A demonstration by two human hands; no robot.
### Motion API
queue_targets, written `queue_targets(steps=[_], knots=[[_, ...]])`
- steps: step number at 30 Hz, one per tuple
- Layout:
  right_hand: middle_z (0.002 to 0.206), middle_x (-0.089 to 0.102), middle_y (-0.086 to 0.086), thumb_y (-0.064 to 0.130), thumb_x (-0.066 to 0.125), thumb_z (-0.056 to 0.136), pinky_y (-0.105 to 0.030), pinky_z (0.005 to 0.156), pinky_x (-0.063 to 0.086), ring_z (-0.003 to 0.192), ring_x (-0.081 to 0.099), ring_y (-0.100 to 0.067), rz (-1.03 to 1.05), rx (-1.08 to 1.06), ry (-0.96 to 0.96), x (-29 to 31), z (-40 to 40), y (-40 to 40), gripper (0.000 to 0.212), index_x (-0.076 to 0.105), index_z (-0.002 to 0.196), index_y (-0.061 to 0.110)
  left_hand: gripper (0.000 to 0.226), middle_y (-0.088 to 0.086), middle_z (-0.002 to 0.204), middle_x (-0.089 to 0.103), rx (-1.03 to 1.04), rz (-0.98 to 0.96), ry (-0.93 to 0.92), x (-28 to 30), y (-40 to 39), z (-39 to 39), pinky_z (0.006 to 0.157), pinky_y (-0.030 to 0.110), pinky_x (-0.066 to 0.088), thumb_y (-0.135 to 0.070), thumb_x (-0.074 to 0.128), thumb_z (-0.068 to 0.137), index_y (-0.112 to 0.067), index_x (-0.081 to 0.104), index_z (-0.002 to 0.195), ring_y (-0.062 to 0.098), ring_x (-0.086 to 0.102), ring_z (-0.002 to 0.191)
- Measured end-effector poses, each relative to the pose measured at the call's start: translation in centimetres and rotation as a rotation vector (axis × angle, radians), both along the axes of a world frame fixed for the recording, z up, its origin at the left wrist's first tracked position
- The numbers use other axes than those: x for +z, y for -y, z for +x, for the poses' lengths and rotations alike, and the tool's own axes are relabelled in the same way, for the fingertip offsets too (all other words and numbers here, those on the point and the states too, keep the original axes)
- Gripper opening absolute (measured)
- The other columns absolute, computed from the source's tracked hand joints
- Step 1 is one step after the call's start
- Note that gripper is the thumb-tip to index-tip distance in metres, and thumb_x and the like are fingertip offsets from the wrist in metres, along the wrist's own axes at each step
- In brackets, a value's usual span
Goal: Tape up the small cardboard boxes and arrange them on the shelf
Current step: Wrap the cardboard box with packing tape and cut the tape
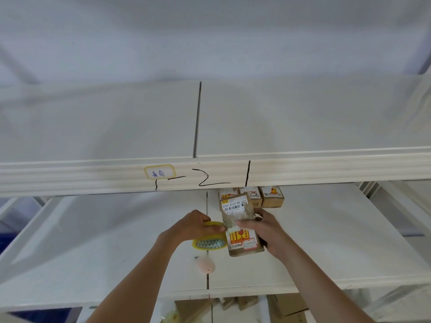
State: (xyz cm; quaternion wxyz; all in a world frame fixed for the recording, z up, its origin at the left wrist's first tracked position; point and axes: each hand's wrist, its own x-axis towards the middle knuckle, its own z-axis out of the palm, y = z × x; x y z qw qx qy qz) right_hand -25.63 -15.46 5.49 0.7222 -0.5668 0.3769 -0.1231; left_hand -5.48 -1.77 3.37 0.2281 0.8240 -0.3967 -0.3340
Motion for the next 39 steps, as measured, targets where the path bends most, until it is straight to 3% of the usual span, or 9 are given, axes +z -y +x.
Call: queue_targets(steps=[7,12,15,18,25,32,39], knots=[[0.094,0.079,-0.005,0.009,0.092,0.068,-0.039,0.066,0.062,0.083,0.078,-0.026,-0.01,-0.016,-0.007,0.0,0.1,0.0,0.063,0.06,0.121,0.021,0.074,-0.007,0.066,0.063,0.026,0.001,0.025,0.1,-0.1,-0.1,0.057,0.021,0.043,-0.092,0.064,0.049,-0.021,0.064,0.067,0.007,0.063,0.063],[0.096,0.079,-0.005,0.01,0.092,0.069,-0.041,0.071,0.062,0.086,0.078,-0.027,-0.008,0.004,-0.002,0.2,-0.3,0.5,0.065,0.059,0.123,0.021,0.06,-0.008,0.064,0.061,-0.001,0.016,0.042,-0.1,0.0,0.0,0.056,0.02,0.042,-0.081,0.068,0.068,-0.021,0.064,0.065,0.005,0.061,0.06],[0.098,0.079,-0.005,0.008,0.09,0.07,-0.042,0.072,0.062,0.087,0.077,-0.027,0.007,0.003,-0.001,0.2,-0.9,1.0,0.061,0.061,0.122,0.021,0.056,-0.002,0.067,0.054,-0.049,-0.009,-0.048,0.1,-0.4,0.3,0.063,0.025,0.038,-0.072,0.069,0.078,-0.016,0.063,0.07,0.011,0.053,0.064],[0.099,0.079,-0.007,0.007,0.088,0.072,-0.041,0.07,0.062,0.088,0.077,-0.028,0.023,0.004,0.008,0.1,-1.7,1.5,0.057,0.063,0.121,0.02,0.045,-0.008,0.064,0.051,-0.106,-0.028,-0.108,0.3,-1.1,0.6,0.065,0.026,0.037,-0.063,0.069,0.084,-0.022,0.063,0.067,0.01,0.048,0.066],[0.104,0.078,-0.008,0.008,0.088,0.072,-0.04,0.069,0.062,0.093,0.077,-0.03,0.064,0.02,0.06,0.6,-1.7,1.2,0.056,0.065,0.121,0.02,0.054,-0.011,0.049,0.045,0.004,-0.009,0.102,-0.4,-0.8,0.8,0.055,0.022,0.037,-0.065,0.073,0.079,-0.023,0.053,0.052,0.006,0.045,0.052],[0.121,0.072,-0.016,0.017,0.085,0.078,-0.041,0.075,0.062,0.109,0.071,-0.036,0.17,0.102,0.181,0.7,-2.3,0.7,0.052,0.069,0.127,0.02,0.056,-0.015,0.042,0.044,0.013,-0.011,-0.008,0.5,-0.3,0.5,0.053,0.021,0.035,-0.069,0.076,0.073,-0.025,0.05,0.05,0.007,0.047,0.053],[0.126,0.069,-0.02,0.026,0.072,0.09,-0.041,0.077,0.061,0.111,0.07,-0.037,0.242,0.059,0.246,0.2,-2.3,-0.4,0.044,0.066,0.131,0.012,0.057,-0.007,0.058,0.05,0.004,-0.018,-0.081,1.2,0.5,-0.1,0.06,0.025,0.038,-0.072,0.076,0.07,-0.02,0.056,0.059,0.012,0.052,0.061]])
